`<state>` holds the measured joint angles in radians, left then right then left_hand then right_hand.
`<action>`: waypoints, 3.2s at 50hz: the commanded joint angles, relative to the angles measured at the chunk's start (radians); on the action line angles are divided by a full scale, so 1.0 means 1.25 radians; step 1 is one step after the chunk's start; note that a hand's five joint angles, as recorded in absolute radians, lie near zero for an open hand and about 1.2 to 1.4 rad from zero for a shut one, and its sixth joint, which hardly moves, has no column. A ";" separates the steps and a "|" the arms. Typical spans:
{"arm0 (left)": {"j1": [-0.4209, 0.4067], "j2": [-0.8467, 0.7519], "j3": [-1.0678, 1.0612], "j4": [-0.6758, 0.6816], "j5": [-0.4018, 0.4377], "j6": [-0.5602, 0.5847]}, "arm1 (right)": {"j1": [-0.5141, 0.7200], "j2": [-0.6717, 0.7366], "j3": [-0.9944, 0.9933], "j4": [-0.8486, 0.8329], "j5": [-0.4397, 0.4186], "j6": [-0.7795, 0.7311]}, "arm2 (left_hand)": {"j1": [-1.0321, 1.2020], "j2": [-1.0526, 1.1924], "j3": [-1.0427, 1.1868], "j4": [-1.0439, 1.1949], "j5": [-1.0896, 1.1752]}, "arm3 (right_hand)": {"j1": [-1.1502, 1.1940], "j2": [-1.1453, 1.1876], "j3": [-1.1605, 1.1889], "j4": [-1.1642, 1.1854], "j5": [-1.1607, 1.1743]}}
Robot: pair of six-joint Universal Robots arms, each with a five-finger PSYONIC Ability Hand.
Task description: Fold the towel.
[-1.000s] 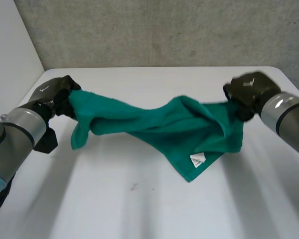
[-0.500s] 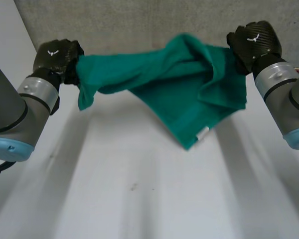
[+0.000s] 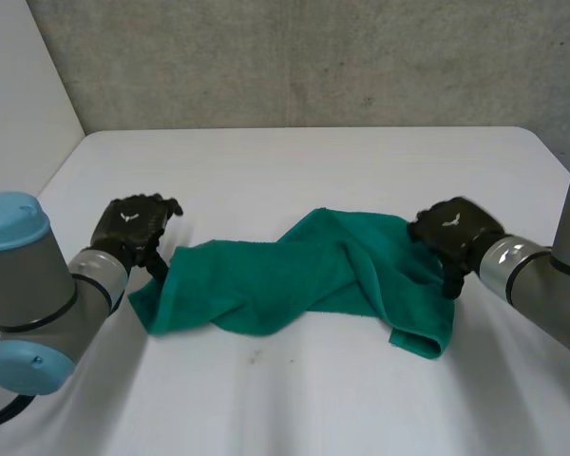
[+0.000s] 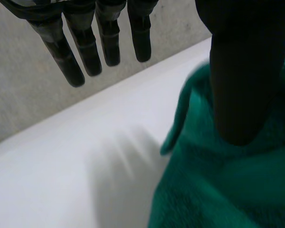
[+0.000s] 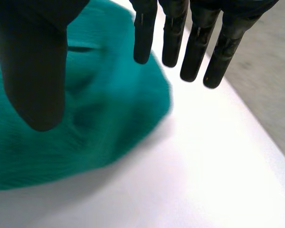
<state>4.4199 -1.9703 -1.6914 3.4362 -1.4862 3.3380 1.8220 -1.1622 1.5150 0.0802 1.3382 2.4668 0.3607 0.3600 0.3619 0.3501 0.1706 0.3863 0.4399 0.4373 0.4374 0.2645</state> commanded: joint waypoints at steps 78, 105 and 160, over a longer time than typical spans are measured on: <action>-0.052 0.171 -0.020 -0.114 -0.149 -0.044 | -0.120 -0.299 0.147 -0.008 0.018 0.095 | 0.828 0.829 0.827 0.837 0.841 | 0.808 0.765 0.767 0.767 0.766; -0.080 -0.003 0.505 0.038 -0.132 0.060 | 0.000 0.000 -0.414 -0.170 0.135 0.071 | 0.828 0.829 0.827 0.837 0.841 | 0.808 0.765 0.767 0.767 0.766; -0.166 -0.100 0.187 -0.085 0.002 -0.049 | 0.177 -0.286 -0.171 -0.124 -0.020 0.165 | -0.134 -0.134 -0.135 -0.126 -0.122 | 0.808 0.765 0.767 0.767 0.766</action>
<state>4.2153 -1.9889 -1.5268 3.3746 -1.5743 3.2884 2.0342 -1.4645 1.3048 -0.0755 1.3345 2.6324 0.1941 0.2068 0.2155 0.2059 0.0460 0.9534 1.1781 1.1846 1.1892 0.9819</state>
